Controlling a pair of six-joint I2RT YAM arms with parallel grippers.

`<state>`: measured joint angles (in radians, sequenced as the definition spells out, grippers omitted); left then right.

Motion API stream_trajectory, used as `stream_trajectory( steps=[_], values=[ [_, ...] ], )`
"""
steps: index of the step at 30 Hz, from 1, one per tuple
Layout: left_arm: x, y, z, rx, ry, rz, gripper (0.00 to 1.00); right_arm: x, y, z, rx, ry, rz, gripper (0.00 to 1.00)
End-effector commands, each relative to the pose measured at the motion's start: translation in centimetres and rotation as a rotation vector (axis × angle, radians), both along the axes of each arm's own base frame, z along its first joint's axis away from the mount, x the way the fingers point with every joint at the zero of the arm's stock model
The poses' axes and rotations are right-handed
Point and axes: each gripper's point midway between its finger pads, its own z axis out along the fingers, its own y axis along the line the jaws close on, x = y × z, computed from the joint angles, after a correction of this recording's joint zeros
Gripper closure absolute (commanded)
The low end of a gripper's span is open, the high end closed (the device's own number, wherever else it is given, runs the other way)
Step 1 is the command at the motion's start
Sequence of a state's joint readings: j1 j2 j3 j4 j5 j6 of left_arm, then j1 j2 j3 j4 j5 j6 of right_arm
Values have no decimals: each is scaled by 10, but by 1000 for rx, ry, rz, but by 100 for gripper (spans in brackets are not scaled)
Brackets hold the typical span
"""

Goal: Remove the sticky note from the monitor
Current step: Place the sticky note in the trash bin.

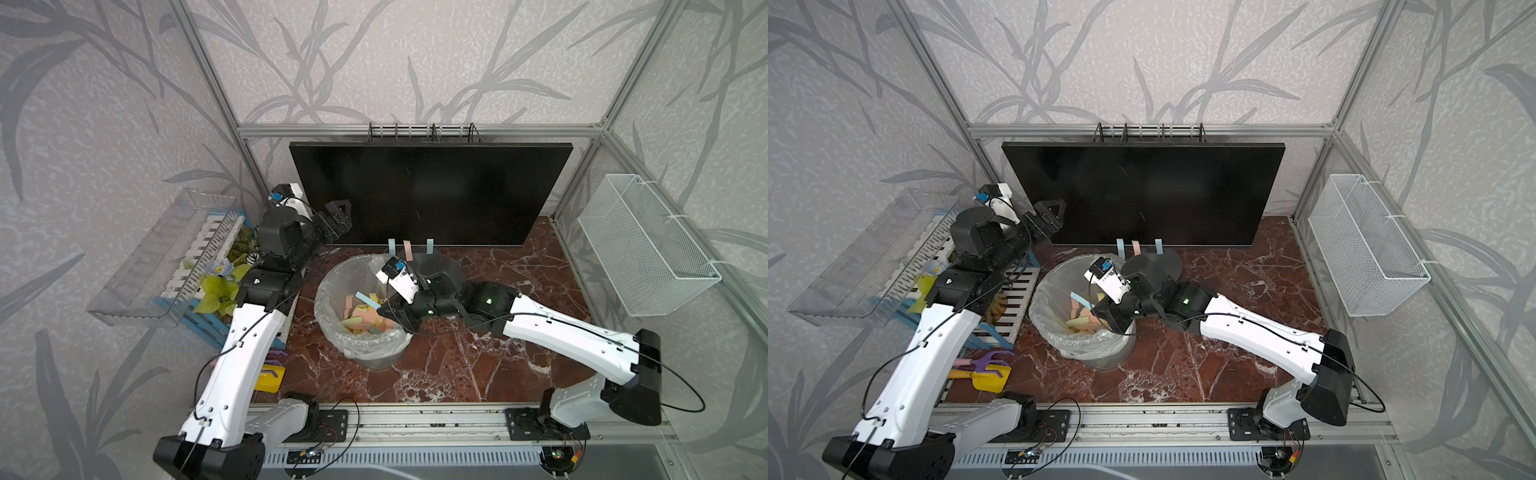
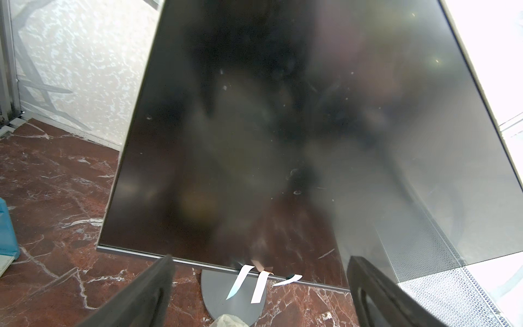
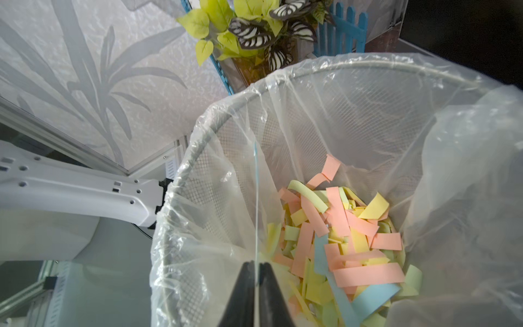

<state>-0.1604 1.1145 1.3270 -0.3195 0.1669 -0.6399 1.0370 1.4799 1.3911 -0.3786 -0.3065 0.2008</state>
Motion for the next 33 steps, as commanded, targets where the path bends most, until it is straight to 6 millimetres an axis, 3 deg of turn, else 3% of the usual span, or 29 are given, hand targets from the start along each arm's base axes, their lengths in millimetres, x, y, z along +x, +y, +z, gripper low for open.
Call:
stream_trajectory(
  steps=[1, 5, 11, 14, 18, 25, 29, 33],
  values=[
    [-6, -1, 23, -24, -62, -21, 0, 5, -3, 18, 6, -58, -13, 66],
    [-6, -3, 21, -29, -59, -30, 0, 8, -2, 29, 21, -86, -19, 49],
    [-7, -5, 19, -26, -58, -44, 0, 20, -8, 41, 53, -120, -69, 43],
    [-9, -8, 17, -20, -55, -66, 0, 43, -29, 51, 106, -119, -174, 41],
    [-10, -13, 15, -13, -50, -97, 0, 80, -78, 62, 205, -95, -332, 39],
    [-11, -23, 9, -14, -43, -155, 0, 123, -152, 22, 347, -13, -574, 30],
    [-11, -29, 6, -21, -41, -190, 0, 139, -174, -11, 412, 19, -629, 27],
    [-12, -35, 2, -27, -41, -225, 0, 151, -183, -37, 458, -14, -653, 27]
  ],
)
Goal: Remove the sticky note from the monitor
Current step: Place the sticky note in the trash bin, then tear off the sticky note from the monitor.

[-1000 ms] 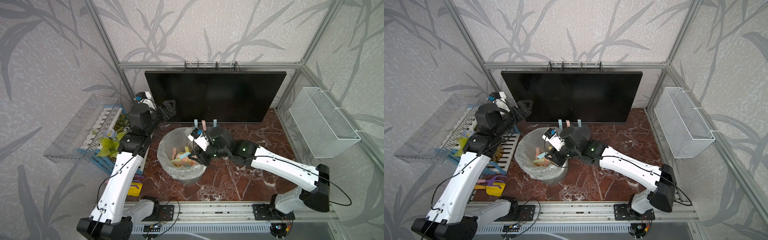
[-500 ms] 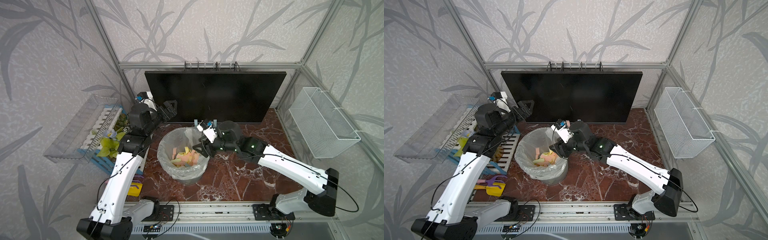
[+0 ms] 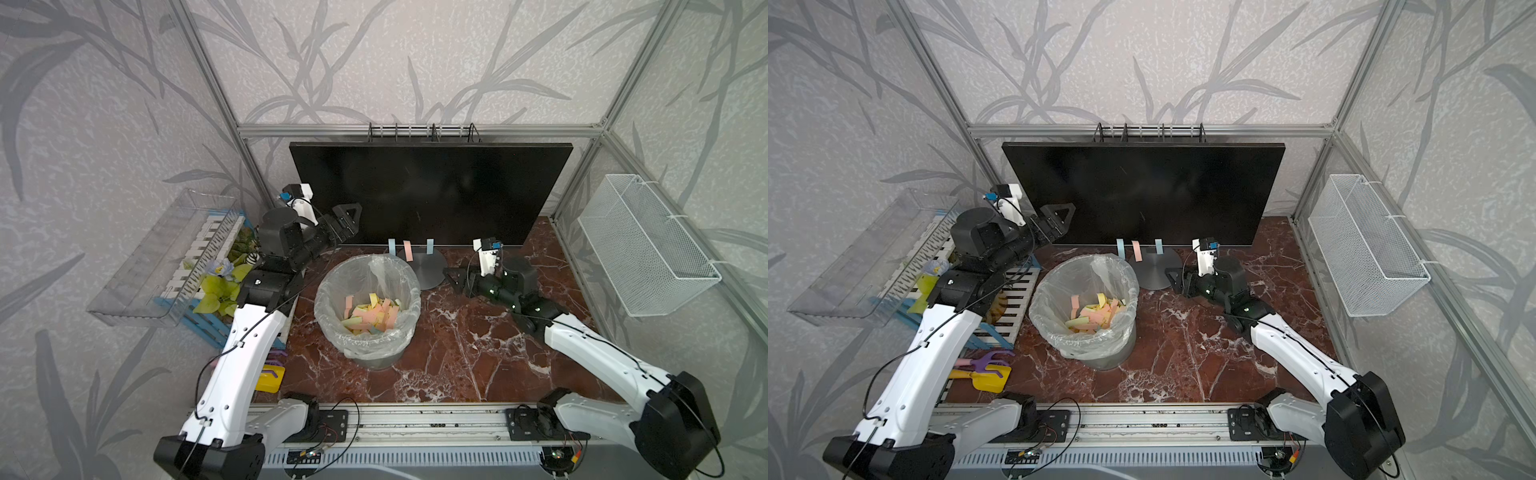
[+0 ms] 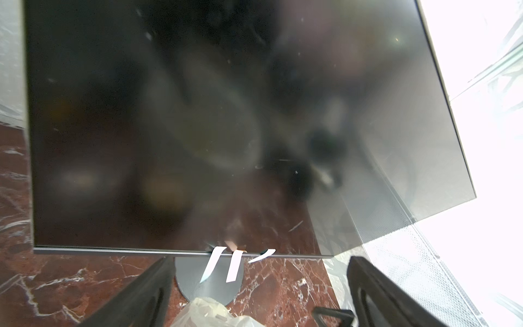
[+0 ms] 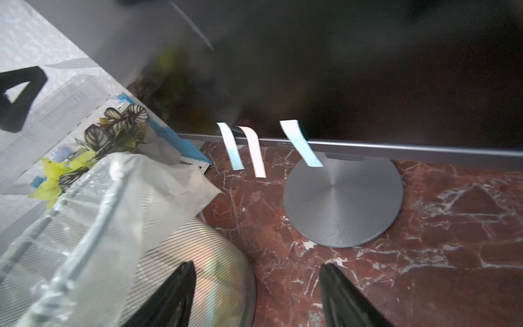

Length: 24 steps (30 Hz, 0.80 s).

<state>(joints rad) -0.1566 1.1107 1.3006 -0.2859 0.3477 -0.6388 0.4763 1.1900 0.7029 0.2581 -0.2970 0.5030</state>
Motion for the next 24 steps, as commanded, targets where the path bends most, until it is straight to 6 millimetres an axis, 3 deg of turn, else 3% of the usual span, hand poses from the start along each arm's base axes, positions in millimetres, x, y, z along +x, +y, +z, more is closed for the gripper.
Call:
stream_trajectory(
  steps=[1, 6, 16, 24],
  values=[
    [-3, -8, 2, 3, -34, -58, 0, 11, 4, 24, 125, -142, 2, 27],
    [-5, -13, -4, 12, -34, -88, 0, 27, 11, -2, 101, -135, 3, 27],
    [-1, -15, -15, 21, -6, -95, 0, 71, 24, -36, 59, -228, -101, 29],
    [1, -15, -17, 14, 9, -92, 0, 94, 42, -63, 25, -238, -123, 30]
  ],
)
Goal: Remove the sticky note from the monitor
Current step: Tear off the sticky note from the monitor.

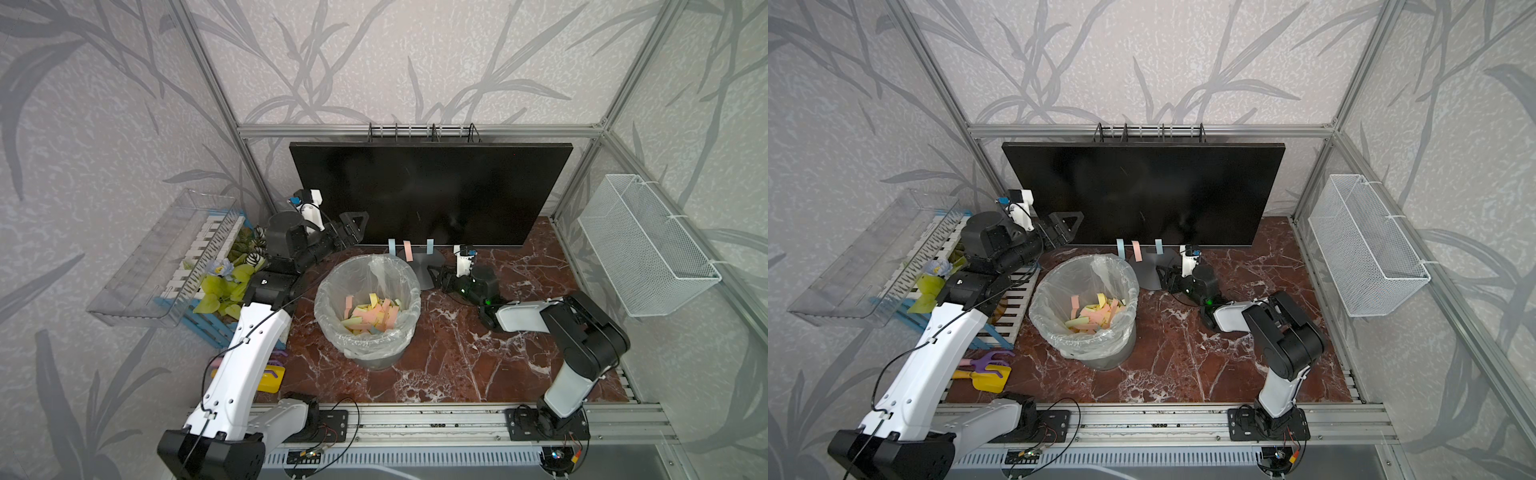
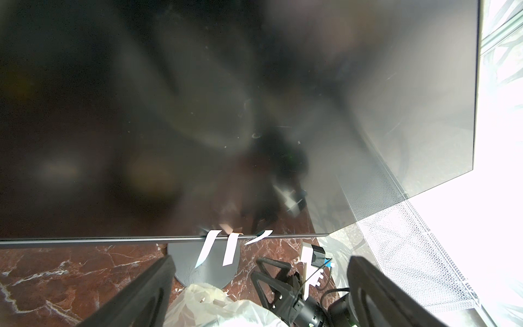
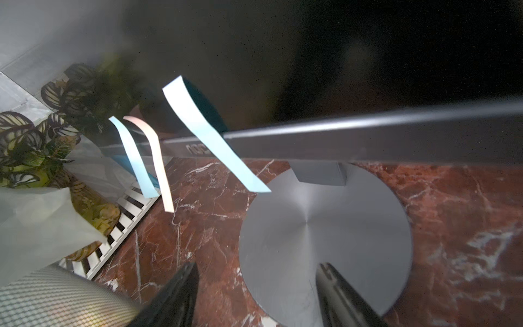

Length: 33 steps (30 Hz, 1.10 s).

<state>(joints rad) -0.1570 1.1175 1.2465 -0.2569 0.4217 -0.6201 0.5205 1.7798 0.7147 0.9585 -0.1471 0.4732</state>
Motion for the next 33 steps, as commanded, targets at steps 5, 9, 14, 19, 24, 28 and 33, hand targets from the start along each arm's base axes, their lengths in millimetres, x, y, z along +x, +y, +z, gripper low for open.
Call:
stream_trajectory(
  steps=[5, 9, 14, 19, 24, 28, 33],
  values=[
    [2, -3, 0, 7, -7, -17, 0, 23, 6, 13, 15, -106, -53, 30],
    [4, -4, -1, 6, 1, -20, 0, 29, 9, 13, 17, -114, -59, 30],
    [5, -4, 0, 1, 1, -20, 0, 36, 10, 18, 17, -132, -67, 30],
    [4, -4, 2, 0, -1, -18, 0, 41, 14, 25, 21, -145, -63, 30],
    [3, -3, 2, 0, -2, -15, 0, 43, 18, 30, 26, -149, -54, 33],
    [3, -3, 2, 0, -3, -15, 0, 42, 19, 29, 26, -143, -41, 50],
    [2, -3, 1, 1, -2, -16, 0, 38, 18, 29, 24, -134, -32, 80]
  ],
)
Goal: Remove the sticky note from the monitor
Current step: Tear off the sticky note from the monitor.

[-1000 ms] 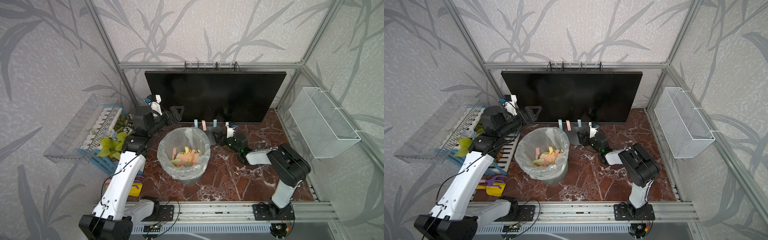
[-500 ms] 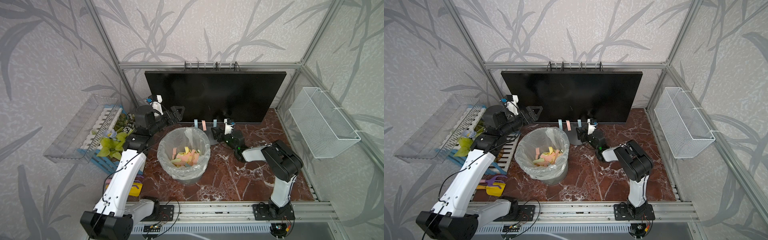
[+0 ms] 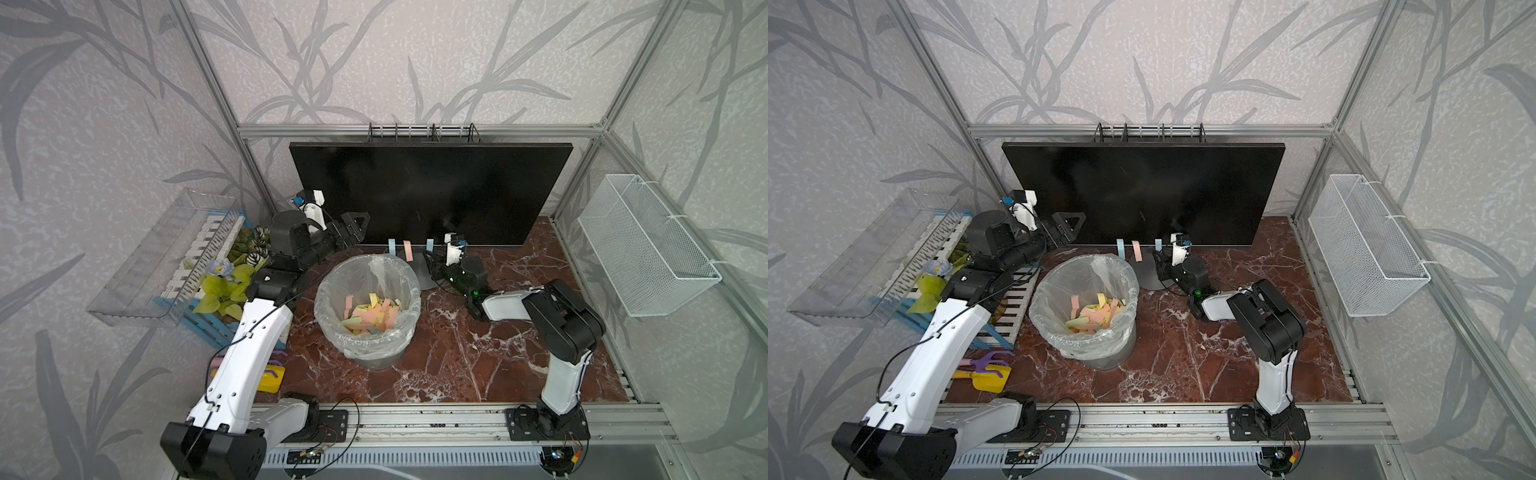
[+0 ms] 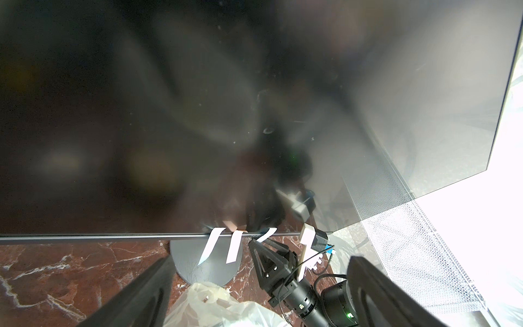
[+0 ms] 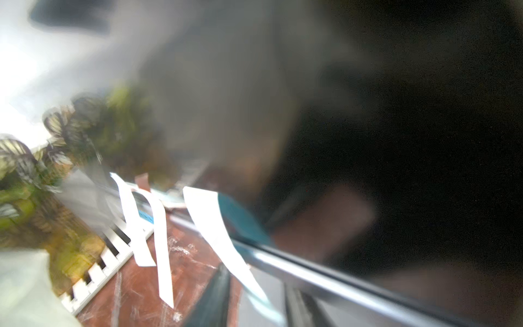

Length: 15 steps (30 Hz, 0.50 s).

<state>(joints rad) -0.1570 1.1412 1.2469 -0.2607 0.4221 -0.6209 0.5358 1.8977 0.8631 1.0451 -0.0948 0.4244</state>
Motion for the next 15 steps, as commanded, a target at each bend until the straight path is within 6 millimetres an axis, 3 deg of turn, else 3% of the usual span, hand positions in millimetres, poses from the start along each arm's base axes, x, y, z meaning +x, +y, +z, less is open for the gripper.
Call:
stream_trajectory(
  steps=[1, 4, 11, 15],
  values=[
    [-4, -2, 10, -3, -28, -16, 0, 1, -1, 3, 7, 3, 3, 86],
    [-4, -2, 11, -4, -32, -16, 0, -3, -1, 5, 9, 8, 18, 100],
    [-8, -2, 14, -16, -43, -14, 0, -20, -8, 10, 26, 29, 32, 100],
    [-12, -1, 18, -25, -59, -12, 0, -40, -15, 33, 58, 19, 45, 100]
  ],
)
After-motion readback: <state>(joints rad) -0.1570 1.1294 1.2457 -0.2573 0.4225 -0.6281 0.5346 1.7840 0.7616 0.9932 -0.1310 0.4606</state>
